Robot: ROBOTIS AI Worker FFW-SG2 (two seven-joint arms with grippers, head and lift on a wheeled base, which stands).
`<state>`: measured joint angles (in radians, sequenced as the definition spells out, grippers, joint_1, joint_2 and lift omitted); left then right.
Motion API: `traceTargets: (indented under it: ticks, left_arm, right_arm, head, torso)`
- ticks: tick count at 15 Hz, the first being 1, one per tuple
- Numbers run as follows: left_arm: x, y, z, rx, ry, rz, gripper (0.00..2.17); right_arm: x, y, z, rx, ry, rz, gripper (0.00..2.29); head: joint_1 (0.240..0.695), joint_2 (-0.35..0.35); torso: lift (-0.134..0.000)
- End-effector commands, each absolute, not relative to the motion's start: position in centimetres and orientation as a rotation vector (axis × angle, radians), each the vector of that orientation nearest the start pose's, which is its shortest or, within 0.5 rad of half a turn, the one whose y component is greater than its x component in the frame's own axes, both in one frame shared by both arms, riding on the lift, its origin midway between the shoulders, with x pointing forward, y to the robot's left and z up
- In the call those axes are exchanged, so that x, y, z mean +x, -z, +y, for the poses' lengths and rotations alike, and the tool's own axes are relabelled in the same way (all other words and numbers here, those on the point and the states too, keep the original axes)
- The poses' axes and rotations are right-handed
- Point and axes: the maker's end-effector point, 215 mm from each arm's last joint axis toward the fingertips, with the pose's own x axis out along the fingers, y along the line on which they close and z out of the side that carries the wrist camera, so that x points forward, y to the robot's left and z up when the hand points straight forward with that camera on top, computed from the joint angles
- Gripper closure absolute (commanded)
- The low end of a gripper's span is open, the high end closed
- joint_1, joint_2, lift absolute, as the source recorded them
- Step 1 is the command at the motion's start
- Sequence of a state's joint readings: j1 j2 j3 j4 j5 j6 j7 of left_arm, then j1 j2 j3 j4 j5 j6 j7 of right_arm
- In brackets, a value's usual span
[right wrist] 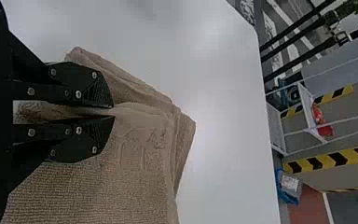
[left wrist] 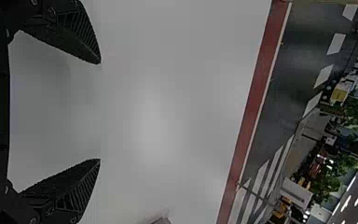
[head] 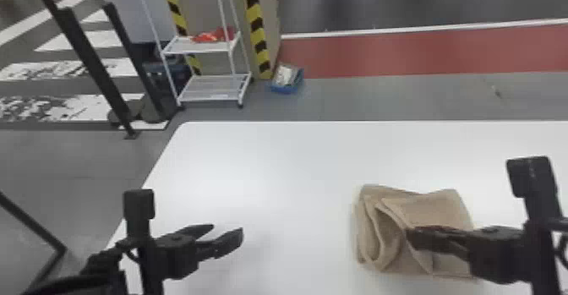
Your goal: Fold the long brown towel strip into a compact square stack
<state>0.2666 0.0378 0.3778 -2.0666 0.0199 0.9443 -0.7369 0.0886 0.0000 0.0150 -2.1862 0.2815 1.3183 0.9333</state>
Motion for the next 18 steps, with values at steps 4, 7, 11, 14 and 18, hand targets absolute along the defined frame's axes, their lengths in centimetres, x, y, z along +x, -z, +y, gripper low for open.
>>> traceTargets:
  ticks: [4, 7, 11, 14, 18]
  left_arm:
    - [42.0, 44.8, 28.8, -0.269, 0.331, 0.647, 0.14]
    - [41.9, 45.0, 28.8, -0.271, 0.330, 0.653, 0.14]
    - [41.7, 45.2, 29.0, -0.272, 0.328, 0.655, 0.15]
    - [41.6, 45.2, 29.0, -0.272, 0.327, 0.657, 0.15]
    - [41.7, 45.2, 28.7, -0.269, 0.330, 0.655, 0.15]
  right_arm:
    - [44.8, 36.8, -8.3, 0.155, -0.761, 0.625, 1.00]
    - [44.7, 40.3, -6.4, 0.141, -0.790, 0.693, 0.99]
    - [44.6, 41.8, -4.1, 0.114, -0.840, 0.682, 0.17]
    - [44.3, 40.9, -3.1, 0.147, -0.874, 0.650, 0.02]
    - [44.1, 39.1, -2.2, 0.203, -0.926, 0.587, 0.04]
  head:
    - [0.695, 0.251]
    - [0.695, 0.259]
    - [0.695, 0.293]
    - [0.695, 0.312]
    - [0.695, 0.332]
  torso:
    - [-0.124]
    - [-0.124]
    - [-0.124]
    - [-0.124]
    - [-0.124]
